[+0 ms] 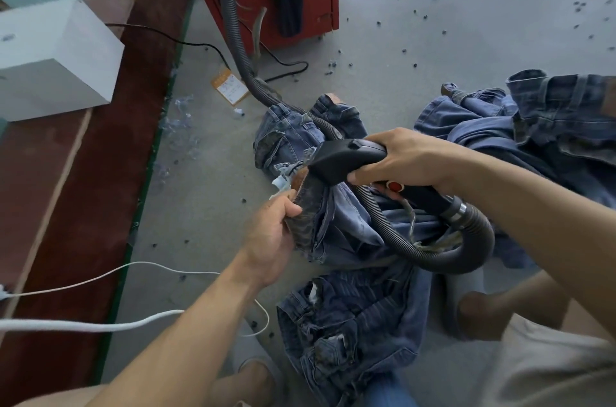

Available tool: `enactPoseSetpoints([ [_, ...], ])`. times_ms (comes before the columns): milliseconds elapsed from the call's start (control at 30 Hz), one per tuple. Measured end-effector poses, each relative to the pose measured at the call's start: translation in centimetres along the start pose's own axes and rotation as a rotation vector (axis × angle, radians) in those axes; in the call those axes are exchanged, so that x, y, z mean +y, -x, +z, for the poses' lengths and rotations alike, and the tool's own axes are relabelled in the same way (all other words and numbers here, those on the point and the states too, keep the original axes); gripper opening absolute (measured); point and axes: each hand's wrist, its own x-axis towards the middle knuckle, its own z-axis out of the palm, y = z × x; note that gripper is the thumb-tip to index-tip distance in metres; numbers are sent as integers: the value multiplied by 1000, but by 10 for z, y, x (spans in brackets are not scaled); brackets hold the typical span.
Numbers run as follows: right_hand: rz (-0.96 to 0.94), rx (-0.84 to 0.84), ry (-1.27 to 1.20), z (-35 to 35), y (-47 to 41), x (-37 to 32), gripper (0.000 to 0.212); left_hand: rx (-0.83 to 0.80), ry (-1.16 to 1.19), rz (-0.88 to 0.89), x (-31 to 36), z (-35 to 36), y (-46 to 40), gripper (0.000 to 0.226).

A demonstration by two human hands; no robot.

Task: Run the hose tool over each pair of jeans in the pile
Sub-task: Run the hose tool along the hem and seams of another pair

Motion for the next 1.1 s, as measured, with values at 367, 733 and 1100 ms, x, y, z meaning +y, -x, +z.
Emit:
enactPoseSetpoints([
  [367,-8,-35,112,-2,-3,2,18,-15,-7,11,2,-5,2,27],
  [733,53,-89,187,-1,3,0,21,10,33,-22,12,-10,3,52],
  [1100,-13,56,44,-5,12,-3,18,-35,65,-17,-2,-20,16,39],
])
